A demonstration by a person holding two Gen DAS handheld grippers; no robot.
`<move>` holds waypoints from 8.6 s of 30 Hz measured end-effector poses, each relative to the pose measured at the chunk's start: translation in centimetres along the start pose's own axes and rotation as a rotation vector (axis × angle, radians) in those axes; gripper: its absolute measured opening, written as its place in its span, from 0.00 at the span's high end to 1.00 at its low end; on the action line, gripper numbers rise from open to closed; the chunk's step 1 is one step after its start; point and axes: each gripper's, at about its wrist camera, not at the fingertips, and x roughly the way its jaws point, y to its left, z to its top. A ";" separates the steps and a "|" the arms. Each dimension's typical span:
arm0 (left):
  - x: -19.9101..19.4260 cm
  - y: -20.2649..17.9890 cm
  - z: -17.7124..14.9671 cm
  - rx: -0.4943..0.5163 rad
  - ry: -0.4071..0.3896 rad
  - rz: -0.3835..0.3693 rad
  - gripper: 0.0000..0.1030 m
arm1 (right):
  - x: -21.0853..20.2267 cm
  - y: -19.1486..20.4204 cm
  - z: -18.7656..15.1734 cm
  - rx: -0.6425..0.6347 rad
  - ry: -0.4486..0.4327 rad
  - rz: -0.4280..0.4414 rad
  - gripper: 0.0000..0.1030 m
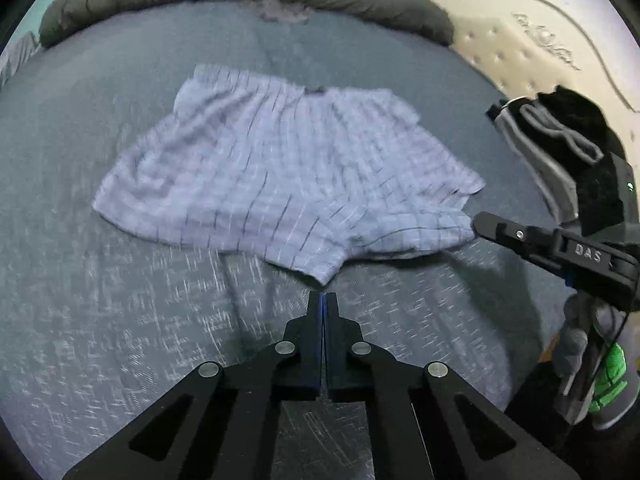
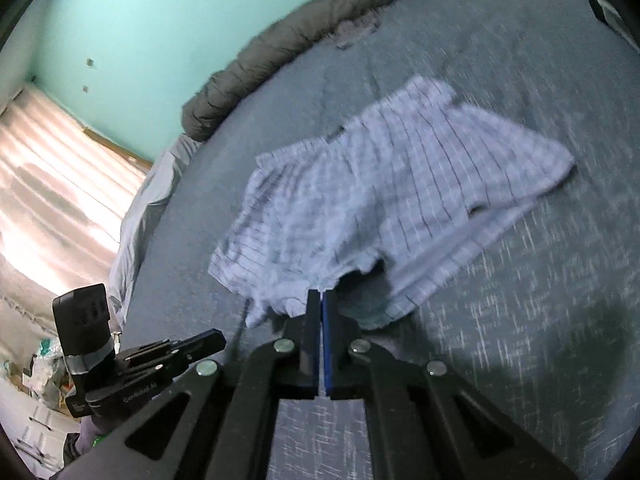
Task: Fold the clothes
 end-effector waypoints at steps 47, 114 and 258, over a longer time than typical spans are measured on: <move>2.3 -0.8 0.1 -0.018 0.083 -0.060 0.98 | 1.4 -1.3 -2.4 0.022 0.110 -0.042 0.98; 2.6 12.8 12.9 -0.332 -0.179 0.249 0.56 | -2.6 -14.4 10.6 0.067 -0.111 -0.434 0.99; -0.4 18.6 5.8 -0.385 -0.073 0.137 0.82 | -3.8 -19.2 11.0 0.405 -0.267 -0.210 0.74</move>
